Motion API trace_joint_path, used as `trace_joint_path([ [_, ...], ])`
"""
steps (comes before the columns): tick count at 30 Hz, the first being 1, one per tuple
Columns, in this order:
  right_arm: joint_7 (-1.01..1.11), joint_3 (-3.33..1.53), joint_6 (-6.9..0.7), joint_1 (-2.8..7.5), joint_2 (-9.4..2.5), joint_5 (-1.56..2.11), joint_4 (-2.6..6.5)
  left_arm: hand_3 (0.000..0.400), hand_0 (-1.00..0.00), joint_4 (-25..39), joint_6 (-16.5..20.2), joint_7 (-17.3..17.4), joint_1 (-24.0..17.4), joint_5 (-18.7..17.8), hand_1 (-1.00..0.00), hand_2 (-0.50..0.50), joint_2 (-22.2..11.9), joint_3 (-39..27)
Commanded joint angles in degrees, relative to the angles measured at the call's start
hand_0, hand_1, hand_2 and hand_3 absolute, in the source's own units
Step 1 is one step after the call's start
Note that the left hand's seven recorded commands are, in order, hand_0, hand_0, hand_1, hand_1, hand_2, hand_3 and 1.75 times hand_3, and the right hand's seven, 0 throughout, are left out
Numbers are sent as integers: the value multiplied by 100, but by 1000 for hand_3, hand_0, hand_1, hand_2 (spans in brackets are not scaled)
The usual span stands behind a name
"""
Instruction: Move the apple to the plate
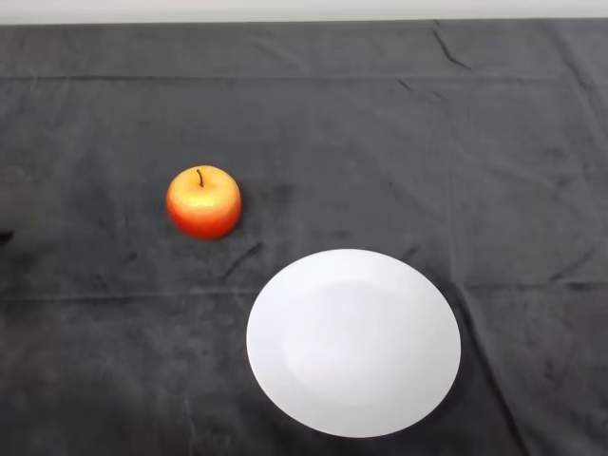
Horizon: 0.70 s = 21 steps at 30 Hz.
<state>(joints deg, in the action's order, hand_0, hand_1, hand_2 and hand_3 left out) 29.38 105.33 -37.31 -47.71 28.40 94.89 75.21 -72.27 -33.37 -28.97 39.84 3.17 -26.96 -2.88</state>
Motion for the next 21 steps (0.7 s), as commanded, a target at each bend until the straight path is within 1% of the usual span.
trace_joint_path([
  [1, 0, 91, -32, 14, 189, -22, -4, 0, 0, 186, -153, 84, 268, 176, 0, 0, 101, 116],
  [11, 0, 90, -31, 14, 188, -22, -6, 0, 0, 141, -200, 550, 398, 500, 0, 0, 582, 548],
  [21, 0, 88, -30, 14, 188, -21, -7, 0, 0, 62, -258, 1081, 457, 673, 0, 0, 821, 825],
])
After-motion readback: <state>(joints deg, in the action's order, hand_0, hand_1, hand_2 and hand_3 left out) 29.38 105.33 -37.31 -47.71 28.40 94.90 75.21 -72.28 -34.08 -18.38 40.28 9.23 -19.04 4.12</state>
